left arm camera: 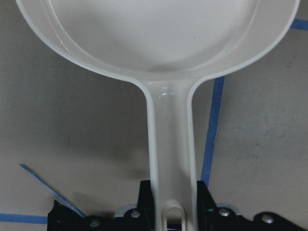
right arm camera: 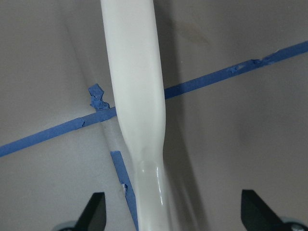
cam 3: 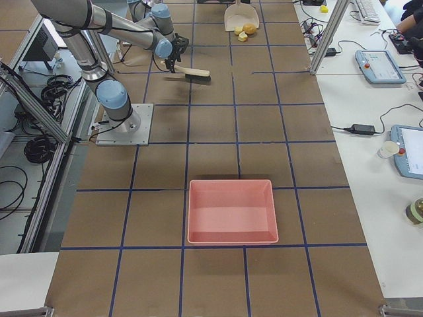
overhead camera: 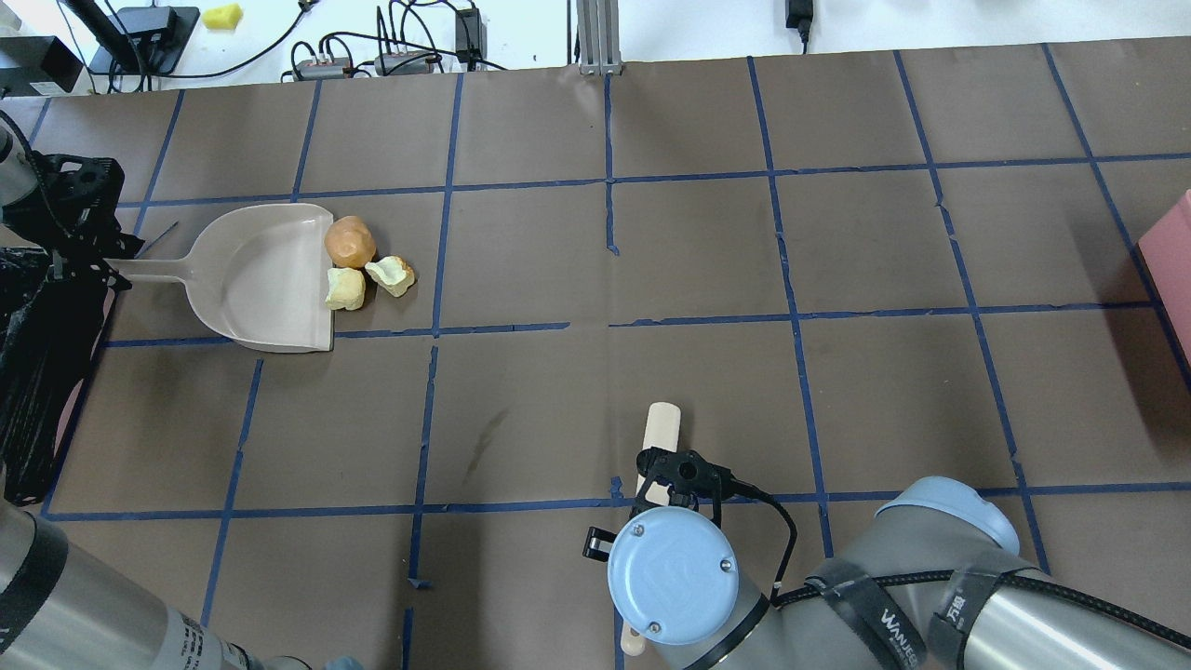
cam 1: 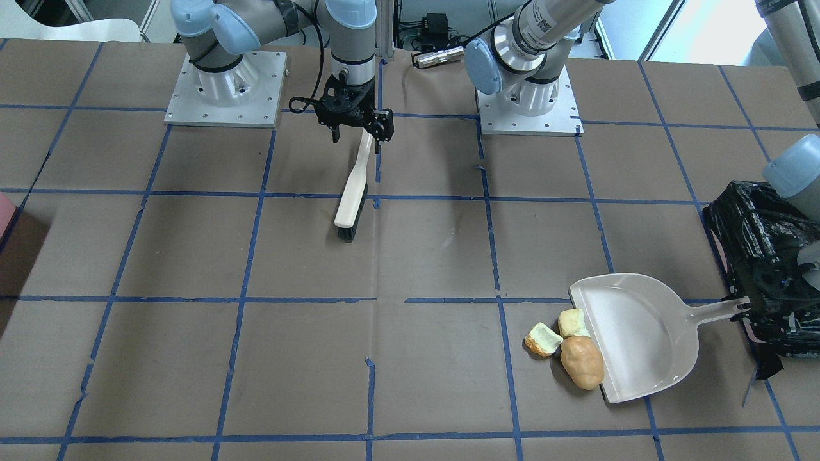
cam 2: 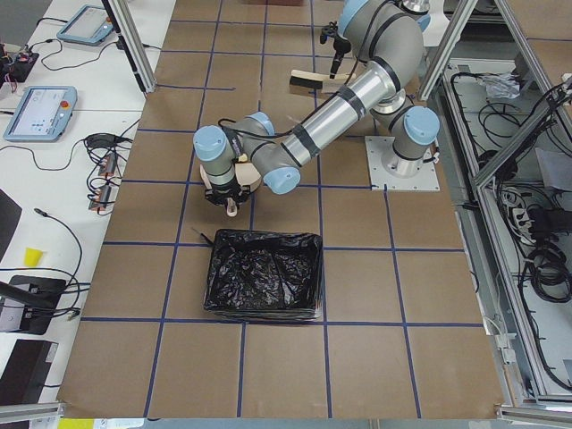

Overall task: Sweep and dump trash in nearest bin
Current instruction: 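Lift the brush with the right gripper and bring it toward the dustpan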

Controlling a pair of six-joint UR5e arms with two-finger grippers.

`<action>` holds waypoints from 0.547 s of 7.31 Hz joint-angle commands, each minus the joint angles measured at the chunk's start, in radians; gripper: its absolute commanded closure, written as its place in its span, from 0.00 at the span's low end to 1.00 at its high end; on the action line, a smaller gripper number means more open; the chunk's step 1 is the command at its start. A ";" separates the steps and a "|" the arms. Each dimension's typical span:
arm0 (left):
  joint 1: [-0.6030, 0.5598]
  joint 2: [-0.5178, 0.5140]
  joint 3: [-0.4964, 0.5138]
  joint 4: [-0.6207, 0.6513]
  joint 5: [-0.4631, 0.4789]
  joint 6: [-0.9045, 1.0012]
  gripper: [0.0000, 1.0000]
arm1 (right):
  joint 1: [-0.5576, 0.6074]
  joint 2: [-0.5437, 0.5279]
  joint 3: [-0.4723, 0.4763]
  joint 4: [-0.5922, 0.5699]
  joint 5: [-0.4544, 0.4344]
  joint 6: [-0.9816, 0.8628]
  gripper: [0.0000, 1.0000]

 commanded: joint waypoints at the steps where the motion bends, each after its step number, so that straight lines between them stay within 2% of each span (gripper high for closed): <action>1: -0.005 0.001 -0.015 0.013 0.001 0.002 0.93 | 0.027 0.031 0.001 -0.032 -0.002 0.029 0.02; 4: -0.032 0.010 -0.021 0.015 0.003 0.005 0.93 | 0.044 0.066 -0.001 -0.058 -0.015 0.037 0.04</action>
